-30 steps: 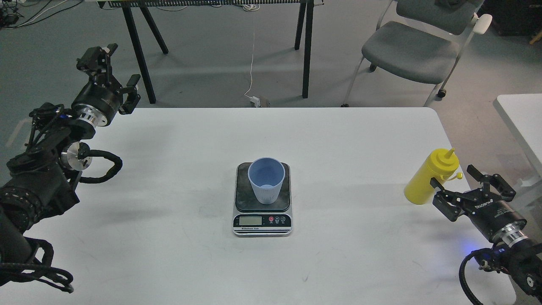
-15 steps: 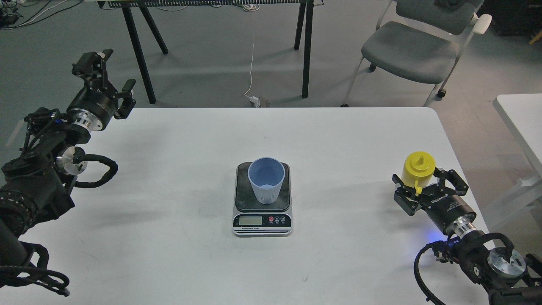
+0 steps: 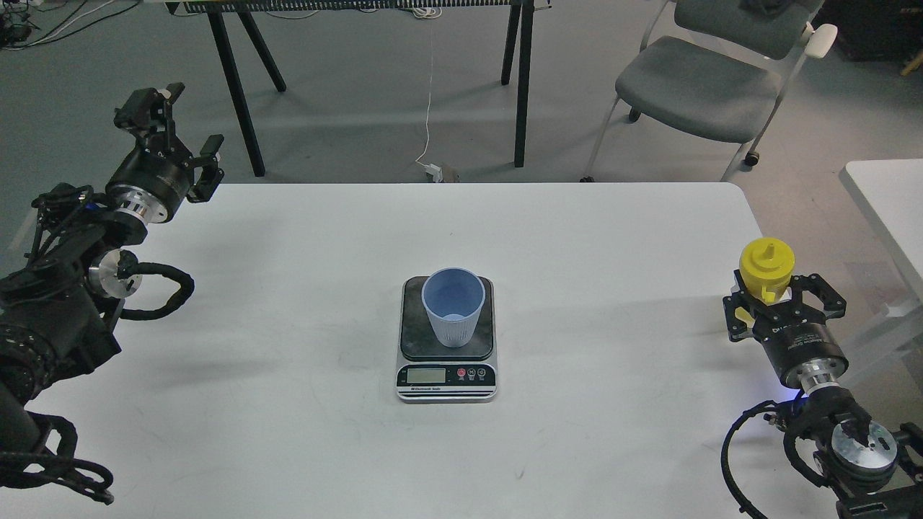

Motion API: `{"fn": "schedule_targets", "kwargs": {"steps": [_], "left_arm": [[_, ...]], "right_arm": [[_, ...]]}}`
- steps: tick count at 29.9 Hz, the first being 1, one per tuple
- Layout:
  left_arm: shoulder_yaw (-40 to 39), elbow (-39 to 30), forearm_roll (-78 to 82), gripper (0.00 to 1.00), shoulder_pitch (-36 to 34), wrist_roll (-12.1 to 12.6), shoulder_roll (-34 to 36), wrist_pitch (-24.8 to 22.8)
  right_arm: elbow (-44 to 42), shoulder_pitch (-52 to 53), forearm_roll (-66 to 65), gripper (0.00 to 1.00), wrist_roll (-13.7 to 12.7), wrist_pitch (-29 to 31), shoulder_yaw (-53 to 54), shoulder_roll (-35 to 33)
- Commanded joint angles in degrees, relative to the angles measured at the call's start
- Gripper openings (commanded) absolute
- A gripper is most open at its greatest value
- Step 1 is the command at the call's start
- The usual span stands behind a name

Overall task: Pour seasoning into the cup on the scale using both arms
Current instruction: 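Lift the yellow bottle and tilt it over the cup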

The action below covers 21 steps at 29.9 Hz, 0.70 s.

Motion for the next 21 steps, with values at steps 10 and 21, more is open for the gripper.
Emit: {"fn": "schedule_targets", "kwargs": {"steps": [10,21], "left_arm": [[-0.2,-0.3,0.0,0.90,-1.2,0.0,-0.7,0.0],[-0.3,-0.5,-0.1,0.90,-2.5,0.0,-2.8,0.0]], "right_arm": [[12.1,23.0,-52.7,0.30,-0.6,0.0,1.1,-7.8],[20.1,47.4,-87.2,0.29,0.1,0.0,-29.4,-0.3]]}}
